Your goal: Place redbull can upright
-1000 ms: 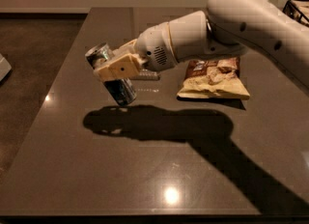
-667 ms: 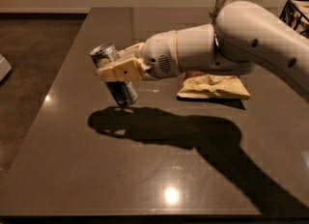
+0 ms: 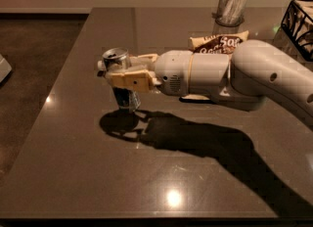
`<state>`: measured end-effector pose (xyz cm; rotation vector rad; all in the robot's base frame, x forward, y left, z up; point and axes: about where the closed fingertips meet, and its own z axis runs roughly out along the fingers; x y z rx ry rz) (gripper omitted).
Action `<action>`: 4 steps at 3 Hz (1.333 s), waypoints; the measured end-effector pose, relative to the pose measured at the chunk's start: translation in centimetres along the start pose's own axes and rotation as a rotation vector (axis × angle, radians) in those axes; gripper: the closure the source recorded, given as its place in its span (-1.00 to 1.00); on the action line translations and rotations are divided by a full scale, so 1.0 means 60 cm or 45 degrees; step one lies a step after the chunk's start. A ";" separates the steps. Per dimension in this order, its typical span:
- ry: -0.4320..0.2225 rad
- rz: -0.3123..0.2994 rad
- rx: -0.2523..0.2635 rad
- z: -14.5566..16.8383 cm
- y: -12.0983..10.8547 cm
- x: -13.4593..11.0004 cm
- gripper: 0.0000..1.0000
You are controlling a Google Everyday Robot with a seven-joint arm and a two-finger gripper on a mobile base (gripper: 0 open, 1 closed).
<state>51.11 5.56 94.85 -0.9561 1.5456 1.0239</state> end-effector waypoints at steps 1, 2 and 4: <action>-0.085 -0.001 0.023 -0.010 -0.004 0.008 1.00; -0.151 -0.022 0.023 -0.018 -0.009 0.021 1.00; -0.208 -0.092 -0.007 -0.030 -0.019 0.051 1.00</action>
Offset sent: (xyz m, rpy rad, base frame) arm 0.0022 -0.0279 -0.0237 0.1575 -0.0973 -0.0461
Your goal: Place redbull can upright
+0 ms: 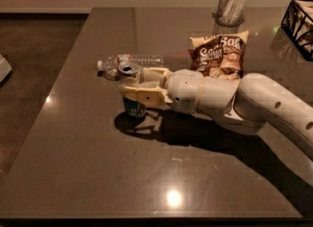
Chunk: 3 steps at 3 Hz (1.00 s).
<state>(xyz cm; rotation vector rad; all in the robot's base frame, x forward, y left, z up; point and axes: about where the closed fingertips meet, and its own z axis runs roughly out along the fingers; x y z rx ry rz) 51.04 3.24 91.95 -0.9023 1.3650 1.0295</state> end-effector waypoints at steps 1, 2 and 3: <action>-0.011 -0.042 -0.013 -0.005 0.000 0.005 0.51; -0.010 -0.042 -0.017 -0.002 0.002 0.004 0.06; -0.010 -0.043 -0.022 0.001 0.005 0.003 -0.41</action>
Offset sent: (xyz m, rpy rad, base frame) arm -0.0008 -0.0029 -0.0027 -0.0013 -0.0306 0.0065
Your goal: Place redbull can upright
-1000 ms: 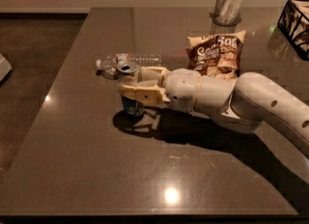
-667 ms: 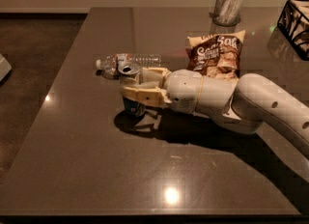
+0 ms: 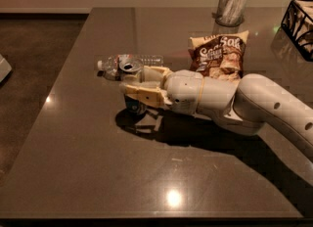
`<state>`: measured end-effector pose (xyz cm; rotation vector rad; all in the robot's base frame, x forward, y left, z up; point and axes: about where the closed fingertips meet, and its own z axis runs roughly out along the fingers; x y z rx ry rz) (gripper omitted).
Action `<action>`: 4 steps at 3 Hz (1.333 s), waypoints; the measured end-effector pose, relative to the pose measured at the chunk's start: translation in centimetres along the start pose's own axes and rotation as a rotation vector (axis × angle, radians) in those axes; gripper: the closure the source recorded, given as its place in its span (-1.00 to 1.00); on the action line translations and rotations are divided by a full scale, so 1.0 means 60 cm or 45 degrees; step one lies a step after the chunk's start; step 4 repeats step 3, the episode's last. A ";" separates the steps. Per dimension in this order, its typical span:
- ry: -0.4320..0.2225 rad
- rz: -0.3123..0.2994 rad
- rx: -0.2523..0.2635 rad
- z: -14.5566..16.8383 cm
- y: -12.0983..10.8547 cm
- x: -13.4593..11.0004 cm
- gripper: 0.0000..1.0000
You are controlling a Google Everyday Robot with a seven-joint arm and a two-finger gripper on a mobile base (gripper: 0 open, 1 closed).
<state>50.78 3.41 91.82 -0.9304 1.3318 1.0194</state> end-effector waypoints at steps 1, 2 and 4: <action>0.000 -0.001 -0.005 0.003 0.002 -0.001 -0.88; 0.001 -0.003 -0.009 0.005 0.004 -0.002 -1.00; 0.001 -0.003 -0.009 0.005 0.004 -0.002 -1.00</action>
Offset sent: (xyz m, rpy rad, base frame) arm -0.0008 0.0020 0.0007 -0.0005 -0.0011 0.0037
